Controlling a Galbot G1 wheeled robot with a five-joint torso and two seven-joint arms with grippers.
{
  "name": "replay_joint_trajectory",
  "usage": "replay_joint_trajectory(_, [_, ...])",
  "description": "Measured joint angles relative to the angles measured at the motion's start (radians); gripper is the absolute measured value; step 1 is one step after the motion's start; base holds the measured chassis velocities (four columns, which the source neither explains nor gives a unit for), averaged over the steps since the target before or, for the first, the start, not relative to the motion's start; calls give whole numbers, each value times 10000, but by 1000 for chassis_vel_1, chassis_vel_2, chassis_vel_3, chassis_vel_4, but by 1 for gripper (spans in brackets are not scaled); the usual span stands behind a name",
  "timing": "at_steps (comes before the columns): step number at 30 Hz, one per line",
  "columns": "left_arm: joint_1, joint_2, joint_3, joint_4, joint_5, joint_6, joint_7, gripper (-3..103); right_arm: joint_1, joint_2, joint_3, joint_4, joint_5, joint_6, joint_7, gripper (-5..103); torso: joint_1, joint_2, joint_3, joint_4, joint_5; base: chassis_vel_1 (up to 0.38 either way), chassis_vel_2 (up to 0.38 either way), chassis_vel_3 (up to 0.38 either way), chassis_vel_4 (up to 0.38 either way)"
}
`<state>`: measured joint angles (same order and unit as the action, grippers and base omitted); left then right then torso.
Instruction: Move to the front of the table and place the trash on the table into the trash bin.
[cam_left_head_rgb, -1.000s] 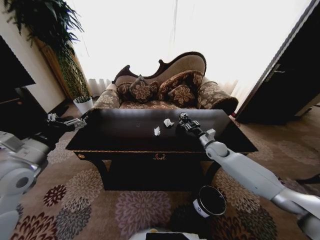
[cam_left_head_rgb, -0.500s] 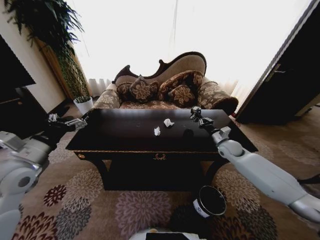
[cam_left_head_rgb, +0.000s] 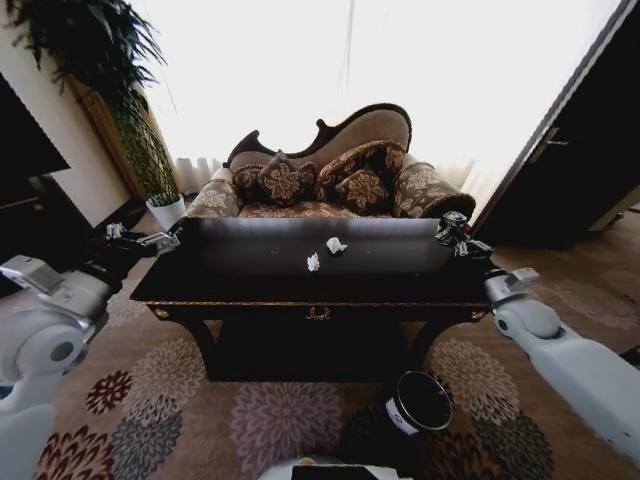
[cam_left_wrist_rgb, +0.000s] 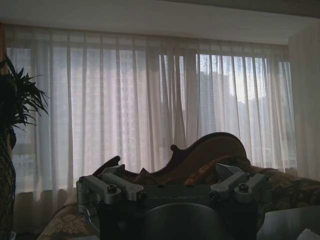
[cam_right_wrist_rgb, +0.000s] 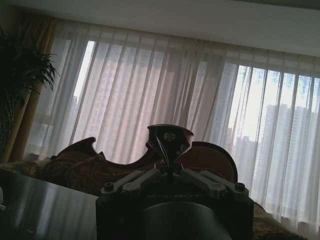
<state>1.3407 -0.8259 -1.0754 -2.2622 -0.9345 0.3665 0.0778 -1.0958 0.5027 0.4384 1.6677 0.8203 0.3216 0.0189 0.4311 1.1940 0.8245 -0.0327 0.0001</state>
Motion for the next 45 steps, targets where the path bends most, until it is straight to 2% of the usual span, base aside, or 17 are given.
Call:
replay_joint_trajectory(1, [176,-87,-201,-62,3,-28,4,100,-209,-25,146,243,-22,27,3,0,1,0,0,19,0,0,0,0,0])
replay_joint_trajectory(2, [233,-134,-263,-69,8,-37,5,100,-511,-49,377,482,-41,39,6,0,0,0,1,26,-3,0,0,0,0])
replay_joint_trajectory(6, [106,-187,-166,62,40,-65,18,100,-1799,-108,1364,1167,-134,54,27,0,1,0,1,11,-5,0,0,0,0])
replay_joint_trajectory(8, [-214,-220,97,299,92,-80,29,100,-3212,-54,2537,1748,-398,85,63,0,0,0,0,-2,-3,0,0,0,0])
replay_joint_trajectory(9, [-369,-241,219,416,115,-88,37,100,-3822,20,3099,1937,-581,143,67,0,0,0,-1,0,-3,0,0,0,0])
replay_joint_trajectory(10, [-369,-241,219,416,115,-88,37,100,-3822,20,3099,1937,-581,143,67,0,0,0,-1,0,-3,0,0,0,0])
replay_joint_trajectory(14, [-925,-303,709,829,222,-121,42,100,-5995,353,4628,2271,-1327,540,-50,0,0,0,0,2,1,0,0,0,0])
replay_joint_trajectory(17, [-1148,-327,928,1004,305,-143,65,100,-6696,510,5064,2348,-1544,700,-80,0,0,0,0,1,-2,0,0,0,0])
replay_joint_trajectory(19, [-1640,-396,1380,1402,482,-185,97,100,-7938,829,5842,2505,-1952,1052,-104,0,0,0,0,3,-2,0,0,0,0])
replay_joint_trajectory(29, [-2502,-612,2265,2369,830,-351,170,100,-10061,1577,7577,2998,-2337,1653,-117,0,1,0,1,6,-3,0,0,0,0])
replay_joint_trajectory(36, [-2937,-638,2580,2821,895,-393,188,100,-10906,2131,7901,3114,-2870,2036,-188,0,0,1,1,2,-3,0,0,0,0])
replay_joint_trajectory(41, [-3113,-654,2797,3015,958,-394,189,100,-10587,2382,7071,2462,-3381,2170,-188,0,1,0,1,4,-3,0,0,0,0])
replay_joint_trajectory(43, [-3144,-606,2825,3077,965,-394,186,100,-10168,2470,6274,1837,-3634,2180,-181,0,1,0,1,4,0,0,0,0,0])
replay_joint_trajectory(45, [-3155,-576,2823,3087,959,-394,185,100,-10064,2489,6093,1710,-3687,2179,-178,0,1,0,1,4,0,0,0,0,0])
